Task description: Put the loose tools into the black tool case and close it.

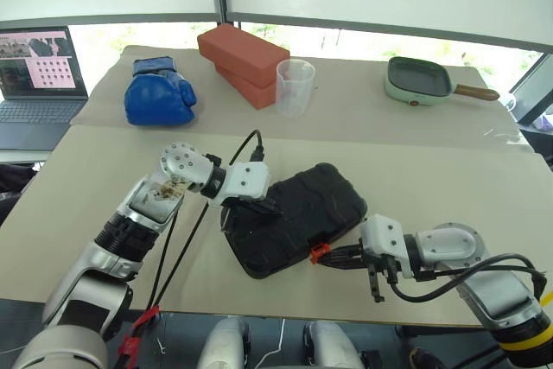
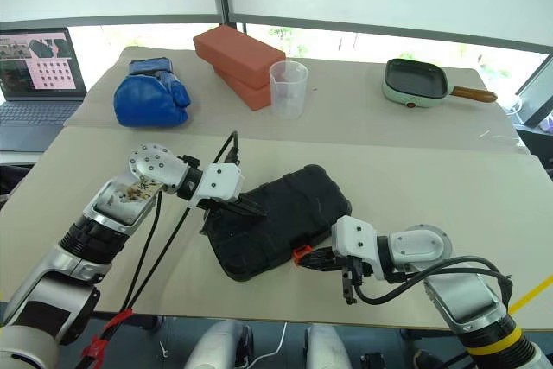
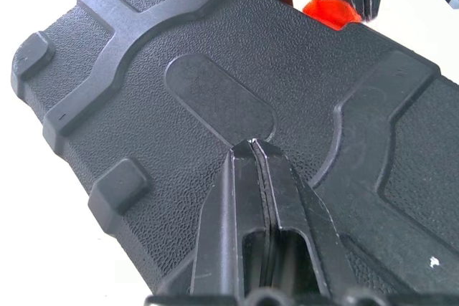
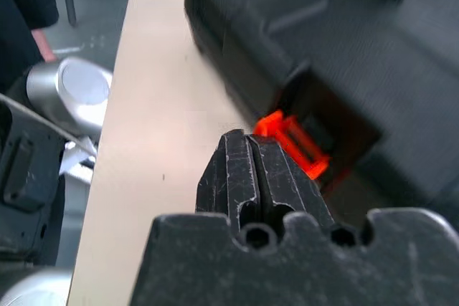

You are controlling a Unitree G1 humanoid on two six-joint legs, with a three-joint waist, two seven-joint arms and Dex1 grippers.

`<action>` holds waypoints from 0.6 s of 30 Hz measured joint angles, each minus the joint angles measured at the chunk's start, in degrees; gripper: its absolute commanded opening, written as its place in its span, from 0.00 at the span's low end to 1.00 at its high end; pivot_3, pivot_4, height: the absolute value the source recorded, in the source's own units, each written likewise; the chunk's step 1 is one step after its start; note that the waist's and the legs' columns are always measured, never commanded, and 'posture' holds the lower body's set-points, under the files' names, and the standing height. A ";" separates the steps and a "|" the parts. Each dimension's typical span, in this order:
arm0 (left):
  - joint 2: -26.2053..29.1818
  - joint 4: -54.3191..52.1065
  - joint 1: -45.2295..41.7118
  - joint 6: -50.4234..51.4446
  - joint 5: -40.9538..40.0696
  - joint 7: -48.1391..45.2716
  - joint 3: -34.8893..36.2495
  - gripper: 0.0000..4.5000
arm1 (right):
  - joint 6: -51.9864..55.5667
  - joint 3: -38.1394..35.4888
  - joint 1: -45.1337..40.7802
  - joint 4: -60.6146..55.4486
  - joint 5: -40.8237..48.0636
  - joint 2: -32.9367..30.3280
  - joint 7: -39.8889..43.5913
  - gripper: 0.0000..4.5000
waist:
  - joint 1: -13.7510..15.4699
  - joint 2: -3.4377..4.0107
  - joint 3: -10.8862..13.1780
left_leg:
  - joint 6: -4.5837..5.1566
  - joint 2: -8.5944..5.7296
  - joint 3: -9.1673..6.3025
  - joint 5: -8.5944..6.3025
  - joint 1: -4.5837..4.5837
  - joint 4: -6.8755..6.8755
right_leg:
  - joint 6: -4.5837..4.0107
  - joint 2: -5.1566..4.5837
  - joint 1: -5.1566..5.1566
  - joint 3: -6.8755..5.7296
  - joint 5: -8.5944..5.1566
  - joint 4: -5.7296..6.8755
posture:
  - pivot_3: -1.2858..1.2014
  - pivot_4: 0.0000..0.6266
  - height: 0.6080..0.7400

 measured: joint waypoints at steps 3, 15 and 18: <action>-0.04 -0.09 0.16 0.10 0.02 0.20 0.06 0.01 | -0.81 0.08 0.39 0.71 -1.13 0.16 -0.56 0.00 | -0.02 0.00 0.00 | 0.00 0.01 -0.02 0.00 0.08 0.00 | 0.00 0.00 0.09 -0.01 0.00 -0.01 | 0.52 0.24 0.99; -1.03 0.69 -0.26 1.64 0.87 0.78 0.30 0.01 | -1.49 0.35 1.81 3.40 -4.57 6.42 -5.07 0.00 | -0.09 0.00 0.00 | 0.00 0.00 -0.03 0.00 0.11 0.00 | 0.00 0.00 0.12 -0.01 0.00 0.00 | 0.52 0.24 0.99; -1.19 0.71 -0.27 1.79 1.41 0.92 0.38 0.01 | -1.46 -0.01 2.52 3.39 -4.24 7.87 -6.13 0.00 | -0.12 0.01 0.01 | 0.00 0.01 -0.03 0.00 0.11 0.00 | 0.00 0.02 0.11 0.00 0.00 0.02 | 0.52 0.24 0.99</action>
